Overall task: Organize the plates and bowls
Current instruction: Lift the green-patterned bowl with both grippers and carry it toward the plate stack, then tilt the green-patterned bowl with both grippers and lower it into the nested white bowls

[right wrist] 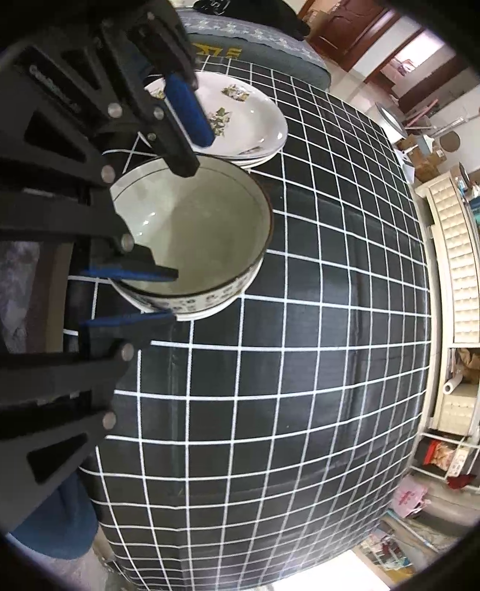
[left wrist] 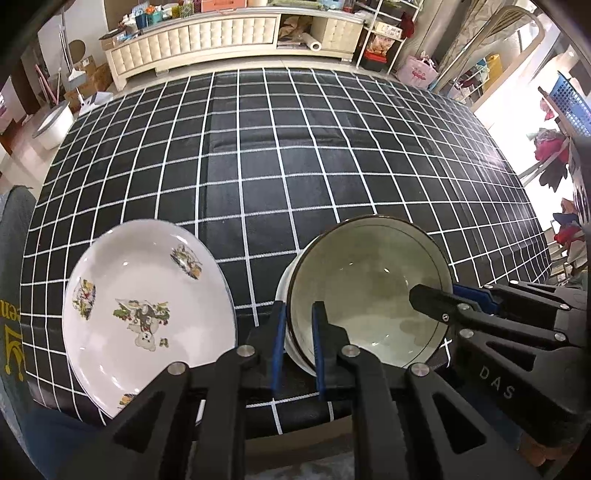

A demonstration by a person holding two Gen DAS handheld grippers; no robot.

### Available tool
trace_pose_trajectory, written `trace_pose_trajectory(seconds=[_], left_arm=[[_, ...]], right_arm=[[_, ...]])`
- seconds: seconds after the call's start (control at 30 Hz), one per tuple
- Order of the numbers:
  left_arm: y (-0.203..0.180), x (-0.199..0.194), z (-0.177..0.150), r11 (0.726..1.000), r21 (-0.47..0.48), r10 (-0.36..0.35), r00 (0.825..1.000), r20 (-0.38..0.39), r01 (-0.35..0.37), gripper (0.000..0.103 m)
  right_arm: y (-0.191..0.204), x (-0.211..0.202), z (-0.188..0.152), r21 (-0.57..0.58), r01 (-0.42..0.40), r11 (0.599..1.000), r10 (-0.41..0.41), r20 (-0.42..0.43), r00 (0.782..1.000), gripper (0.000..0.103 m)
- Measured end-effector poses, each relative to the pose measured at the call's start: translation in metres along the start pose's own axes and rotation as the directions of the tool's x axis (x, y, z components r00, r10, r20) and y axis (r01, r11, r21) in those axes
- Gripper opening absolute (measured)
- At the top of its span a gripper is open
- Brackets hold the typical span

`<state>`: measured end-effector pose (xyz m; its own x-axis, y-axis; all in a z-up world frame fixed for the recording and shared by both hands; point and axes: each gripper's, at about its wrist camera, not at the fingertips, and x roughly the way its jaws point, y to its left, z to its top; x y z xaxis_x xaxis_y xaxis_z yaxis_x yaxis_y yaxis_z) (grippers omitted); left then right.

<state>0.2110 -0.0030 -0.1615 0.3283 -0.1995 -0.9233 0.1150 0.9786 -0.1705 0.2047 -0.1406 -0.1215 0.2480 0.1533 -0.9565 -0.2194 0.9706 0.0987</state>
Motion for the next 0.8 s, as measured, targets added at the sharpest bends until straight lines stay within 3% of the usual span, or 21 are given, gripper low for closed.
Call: trace_pose_trajectory(seconds=[0.1,0.17,0.27,0.53,0.6,0.8], left_arm=[[-0.001,-0.009,0.000,1.000,0.010,-0.009,1.000,0.022,0.009,0.030],[-0.002,-0.015,-0.001,1.000,0.025,0.003,0.999,0.043,-0.004,0.037],[-0.001,-0.022,-0.001,1.000,0.025,0.001,0.998,0.058,-0.002,0.046],[0.005,-0.037,-0.003,1.000,0.001,-0.022,0.996,0.087,0.022,0.064],[0.008,-0.040,-0.004,1.000,-0.007,-0.026,0.995,0.095,0.027,0.073],[0.016,-0.031,0.002,0.999,-0.038,-0.029,0.997,0.076,0.032,0.077]], right_arm=[[-0.002,-0.006,-0.001,0.002,0.001,1.000,-0.001,0.015,1.000,0.029],[-0.004,-0.012,-0.002,0.004,-0.008,1.000,0.008,0.030,1.000,0.048],[-0.007,-0.023,-0.004,0.008,-0.011,1.000,0.011,0.069,0.998,0.062],[-0.022,-0.044,-0.007,0.039,0.003,0.999,-0.008,0.142,0.990,0.079],[-0.027,-0.041,-0.006,0.059,0.002,0.998,-0.011,0.150,0.989,0.082],[-0.034,-0.015,0.000,0.109,-0.005,0.994,-0.004,0.084,0.996,0.084]])
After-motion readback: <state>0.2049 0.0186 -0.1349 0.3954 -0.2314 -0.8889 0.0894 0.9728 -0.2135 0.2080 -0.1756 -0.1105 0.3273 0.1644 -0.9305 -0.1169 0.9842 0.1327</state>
